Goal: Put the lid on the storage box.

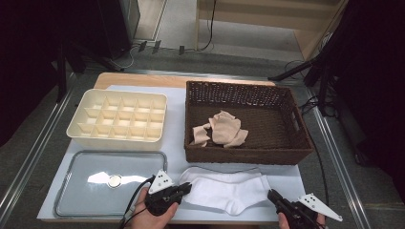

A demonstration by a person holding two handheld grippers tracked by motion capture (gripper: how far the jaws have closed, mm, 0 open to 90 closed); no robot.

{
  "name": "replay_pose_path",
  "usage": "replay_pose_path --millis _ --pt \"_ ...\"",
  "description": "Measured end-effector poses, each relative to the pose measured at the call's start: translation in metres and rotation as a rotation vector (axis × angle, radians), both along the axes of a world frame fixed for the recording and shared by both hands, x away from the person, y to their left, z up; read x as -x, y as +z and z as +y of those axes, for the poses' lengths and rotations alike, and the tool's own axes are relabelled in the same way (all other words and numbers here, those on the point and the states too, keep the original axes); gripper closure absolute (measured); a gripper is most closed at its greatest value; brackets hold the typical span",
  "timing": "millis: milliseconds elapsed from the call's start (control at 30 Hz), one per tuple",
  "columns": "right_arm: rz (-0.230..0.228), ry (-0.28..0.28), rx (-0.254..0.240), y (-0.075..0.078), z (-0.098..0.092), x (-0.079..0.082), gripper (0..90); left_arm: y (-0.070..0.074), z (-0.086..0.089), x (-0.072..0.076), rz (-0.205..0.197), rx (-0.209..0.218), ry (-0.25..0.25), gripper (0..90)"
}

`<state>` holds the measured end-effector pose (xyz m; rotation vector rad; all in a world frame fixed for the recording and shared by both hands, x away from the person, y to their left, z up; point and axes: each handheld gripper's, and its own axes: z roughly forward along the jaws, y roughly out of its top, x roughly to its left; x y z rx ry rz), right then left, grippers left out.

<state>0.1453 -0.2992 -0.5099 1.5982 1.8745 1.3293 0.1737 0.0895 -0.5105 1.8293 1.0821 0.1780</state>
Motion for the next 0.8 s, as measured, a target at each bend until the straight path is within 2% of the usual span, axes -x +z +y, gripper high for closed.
replay_pose_path --millis 133,267,400,567,700,800 --pt "-0.019 0.008 -0.019 0.013 -0.001 -0.007 85.8 0.007 0.004 -0.006 -0.025 -0.016 0.016 87.9" --pt "-0.027 0.031 -0.031 0.021 0.002 -0.016 85.8 0.01 0.009 -0.013 -0.024 -0.015 0.034 87.9" --pt "-0.007 0.023 -0.032 0.015 0.004 -0.028 85.7 0.004 0.009 -0.018 -0.014 -0.04 0.04 87.7" --pt "0.034 0.027 -0.012 -0.002 0.006 -0.037 85.5 -0.004 0.012 -0.022 -0.001 -0.074 0.052 87.6" --pt "0.032 0.018 -0.025 -0.005 0.005 -0.039 85.5 -0.001 0.015 -0.022 -0.001 -0.036 0.052 87.5" --pt "0.014 0.021 -0.026 -0.001 0.004 -0.037 85.1 0.003 0.013 -0.02 -0.015 -0.04 0.045 87.4"
